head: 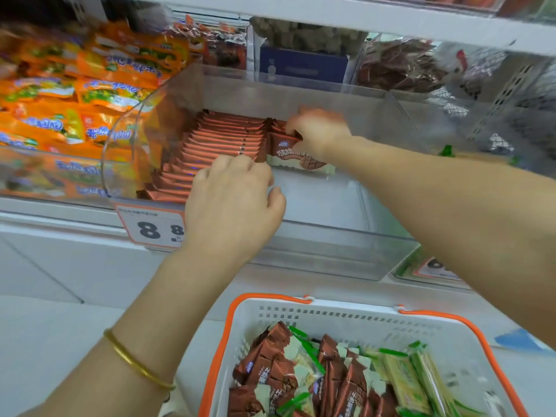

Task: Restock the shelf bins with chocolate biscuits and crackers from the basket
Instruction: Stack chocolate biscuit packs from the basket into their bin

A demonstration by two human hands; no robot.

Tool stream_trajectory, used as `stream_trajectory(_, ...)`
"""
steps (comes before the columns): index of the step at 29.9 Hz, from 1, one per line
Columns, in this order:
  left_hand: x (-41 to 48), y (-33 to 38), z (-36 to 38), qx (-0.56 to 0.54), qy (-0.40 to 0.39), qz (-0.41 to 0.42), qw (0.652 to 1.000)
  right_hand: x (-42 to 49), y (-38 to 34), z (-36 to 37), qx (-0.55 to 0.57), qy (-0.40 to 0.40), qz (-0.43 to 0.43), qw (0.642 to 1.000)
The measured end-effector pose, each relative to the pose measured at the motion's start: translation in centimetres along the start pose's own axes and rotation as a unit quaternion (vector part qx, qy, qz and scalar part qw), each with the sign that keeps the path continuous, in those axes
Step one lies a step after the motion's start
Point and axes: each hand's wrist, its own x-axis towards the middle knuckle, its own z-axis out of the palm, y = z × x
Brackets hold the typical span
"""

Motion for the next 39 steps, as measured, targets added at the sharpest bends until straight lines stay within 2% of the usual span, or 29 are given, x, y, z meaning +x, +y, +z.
stream_trajectory(3, 0.0, 0.0, 0.1, -0.004, 0.005, 0.003, 1.0, 0.5, 0.6, 0.1, -0.02, 0.025, -0.042, 0.999)
stream_trajectory(6, -0.1, 0.0, 0.2, -0.002, 0.005, 0.003, 1.0, 0.6, 1.3, 0.1, 0.017, 0.012, -0.048, 0.999)
stream_trajectory(10, -0.1, 0.1, 0.3, -0.001, 0.006, 0.004, 1.0, 0.7, 1.4, 0.1, 0.041, 0.001, -0.036, 0.999)
stream_trajectory(25, -0.1, 0.0, 0.5, -0.015, 0.028, 0.005, 0.999, 0.7, 0.0, 0.8, 0.054, 0.043, 0.038, 0.997)
stream_trajectory(36, -0.3, 0.0, 0.6, -0.034, 0.099, 0.025, 0.994, -0.6, -0.1, 0.7, 0.049, 0.078, 0.07, 0.993)
stream_trajectory(39, -0.6, 0.1, 0.3, -0.034, 0.122, 0.038, 0.991, -1.2, -0.5, 0.0, 0.087, 0.085, 0.08, 0.989)
